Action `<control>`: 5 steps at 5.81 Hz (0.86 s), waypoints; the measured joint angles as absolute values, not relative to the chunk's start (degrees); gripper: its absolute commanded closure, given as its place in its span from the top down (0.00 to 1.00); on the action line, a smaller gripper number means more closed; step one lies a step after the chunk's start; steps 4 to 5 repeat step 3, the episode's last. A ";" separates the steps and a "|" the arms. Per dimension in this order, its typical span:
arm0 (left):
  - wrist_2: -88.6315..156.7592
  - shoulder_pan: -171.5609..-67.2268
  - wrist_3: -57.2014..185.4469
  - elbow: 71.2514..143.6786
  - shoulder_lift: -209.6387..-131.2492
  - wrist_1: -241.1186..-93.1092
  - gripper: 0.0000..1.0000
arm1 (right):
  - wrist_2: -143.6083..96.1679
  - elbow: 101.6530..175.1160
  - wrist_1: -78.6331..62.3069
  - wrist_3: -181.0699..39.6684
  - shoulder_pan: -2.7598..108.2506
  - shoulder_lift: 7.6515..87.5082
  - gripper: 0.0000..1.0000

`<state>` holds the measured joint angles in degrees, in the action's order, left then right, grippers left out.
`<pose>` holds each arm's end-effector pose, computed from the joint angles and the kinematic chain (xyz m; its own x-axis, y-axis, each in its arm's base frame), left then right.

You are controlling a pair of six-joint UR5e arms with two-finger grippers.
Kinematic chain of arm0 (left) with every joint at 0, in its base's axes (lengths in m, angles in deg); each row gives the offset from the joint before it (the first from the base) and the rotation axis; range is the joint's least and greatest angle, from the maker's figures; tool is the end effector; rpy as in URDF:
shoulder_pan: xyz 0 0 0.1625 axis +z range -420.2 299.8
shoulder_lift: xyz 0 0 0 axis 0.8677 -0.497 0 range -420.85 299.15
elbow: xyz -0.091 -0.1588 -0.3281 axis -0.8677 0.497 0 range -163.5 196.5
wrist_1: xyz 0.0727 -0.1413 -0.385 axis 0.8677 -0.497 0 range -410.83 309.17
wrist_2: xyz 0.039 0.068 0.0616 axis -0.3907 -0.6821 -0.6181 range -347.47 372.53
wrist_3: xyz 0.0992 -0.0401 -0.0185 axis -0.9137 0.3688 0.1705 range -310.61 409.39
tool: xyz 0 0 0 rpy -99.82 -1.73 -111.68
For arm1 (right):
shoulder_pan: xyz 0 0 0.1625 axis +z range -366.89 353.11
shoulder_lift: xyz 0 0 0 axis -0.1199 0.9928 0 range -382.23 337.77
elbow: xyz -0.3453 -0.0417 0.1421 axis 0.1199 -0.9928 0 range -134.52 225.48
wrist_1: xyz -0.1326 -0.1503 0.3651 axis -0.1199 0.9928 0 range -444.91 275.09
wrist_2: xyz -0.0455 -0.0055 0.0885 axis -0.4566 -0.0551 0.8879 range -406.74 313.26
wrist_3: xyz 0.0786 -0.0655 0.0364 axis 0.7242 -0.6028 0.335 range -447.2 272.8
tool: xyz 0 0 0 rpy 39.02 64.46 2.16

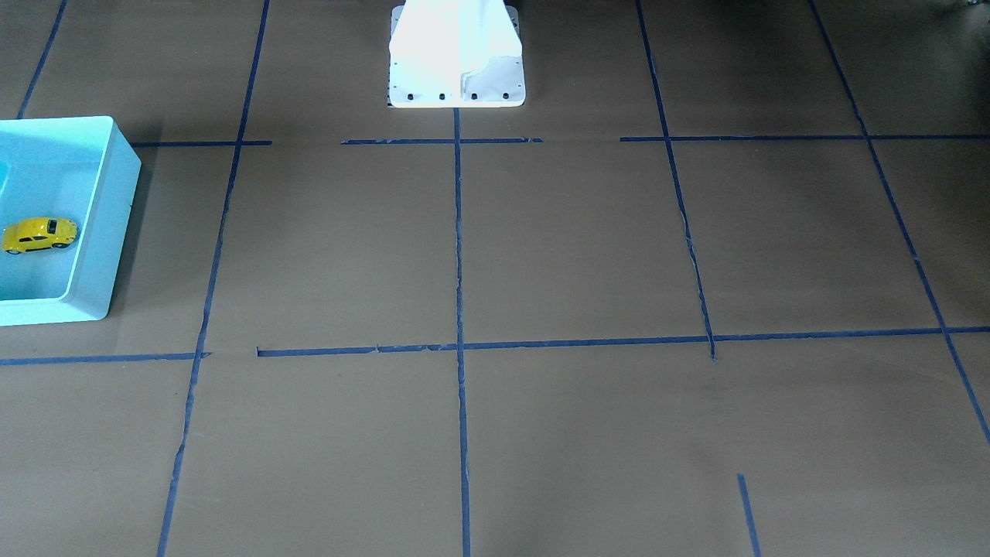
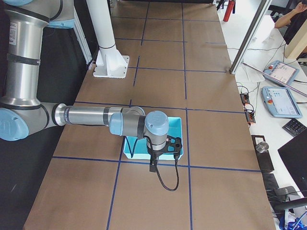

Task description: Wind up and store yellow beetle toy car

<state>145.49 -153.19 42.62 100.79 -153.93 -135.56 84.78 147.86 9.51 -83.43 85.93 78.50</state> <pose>-0.0854 -0.4984 0.6480 0.7270 -0.0142 -0.6865 -0.0342 0.9978 -0.0568 0.0819 -0.4167 0.6064 0.7414 0.1342 0.6575 -0.0980 0.9909 -0.0918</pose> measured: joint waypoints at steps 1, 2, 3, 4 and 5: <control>145.50 -153.19 42.62 100.78 -153.93 -135.56 1.00 | 84.78 147.86 9.46 -82.76 85.91 78.50 1.00; 145.51 -153.19 42.62 100.78 -153.92 -135.56 1.00 | 84.81 147.94 9.42 -82.63 85.91 78.50 1.00; 145.51 -153.19 42.62 100.78 -153.93 -135.56 1.00 | 84.86 148.09 9.37 -82.62 85.92 78.49 1.00; 145.51 -153.19 42.62 100.78 -153.93 -135.56 1.00 | 84.86 148.09 9.37 -82.62 85.92 78.49 1.00; 145.51 -153.19 42.62 100.78 -153.93 -135.56 1.00 | 84.86 148.09 9.37 -82.62 85.92 78.49 1.00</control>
